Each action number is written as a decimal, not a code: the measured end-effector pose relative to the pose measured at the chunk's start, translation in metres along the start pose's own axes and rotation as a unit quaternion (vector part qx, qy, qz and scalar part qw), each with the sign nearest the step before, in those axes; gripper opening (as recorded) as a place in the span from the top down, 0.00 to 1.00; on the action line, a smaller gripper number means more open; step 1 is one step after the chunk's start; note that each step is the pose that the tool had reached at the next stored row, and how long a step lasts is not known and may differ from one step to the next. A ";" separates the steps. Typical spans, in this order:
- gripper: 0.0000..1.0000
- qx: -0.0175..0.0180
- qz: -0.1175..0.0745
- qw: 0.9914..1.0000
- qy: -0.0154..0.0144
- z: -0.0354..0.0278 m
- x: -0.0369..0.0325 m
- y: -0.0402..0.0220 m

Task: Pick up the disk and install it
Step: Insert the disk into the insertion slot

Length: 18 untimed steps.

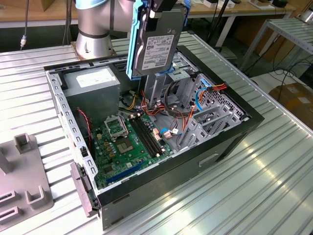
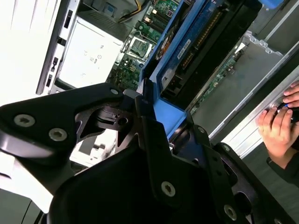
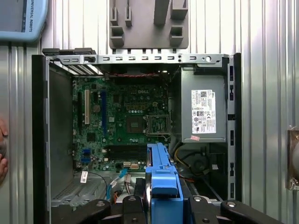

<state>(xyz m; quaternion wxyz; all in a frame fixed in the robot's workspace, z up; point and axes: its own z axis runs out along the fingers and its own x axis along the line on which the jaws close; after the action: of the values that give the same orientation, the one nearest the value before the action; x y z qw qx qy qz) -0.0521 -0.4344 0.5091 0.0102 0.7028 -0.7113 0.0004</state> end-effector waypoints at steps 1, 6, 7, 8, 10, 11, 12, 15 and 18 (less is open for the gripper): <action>0.63 0.000 0.000 1.000 0.000 0.0002 0.0061 -0.0001; 0.63 0.000 0.000 1.000 0.000 0.0008 0.0268 -0.0003; 0.63 0.000 0.000 1.000 0.000 0.0009 0.0293 -0.0004; 0.63 0.000 0.000 1.000 0.000 0.0010 0.0318 -0.0004; 0.63 0.000 0.000 1.000 0.000 0.0012 0.0380 -0.0005; 0.63 0.000 0.000 1.000 0.000 0.0012 0.0403 -0.0005; 0.63 0.000 0.000 1.000 0.000 0.0013 0.0441 -0.0005; 0.63 0.000 0.000 1.000 0.000 0.0016 0.0529 -0.0006; 0.63 0.000 0.000 1.000 0.000 0.0018 0.0609 -0.0007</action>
<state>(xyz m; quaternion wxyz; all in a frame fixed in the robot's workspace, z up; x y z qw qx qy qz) -0.0522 -0.4954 0.5081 0.0102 0.7031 -0.7111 0.0004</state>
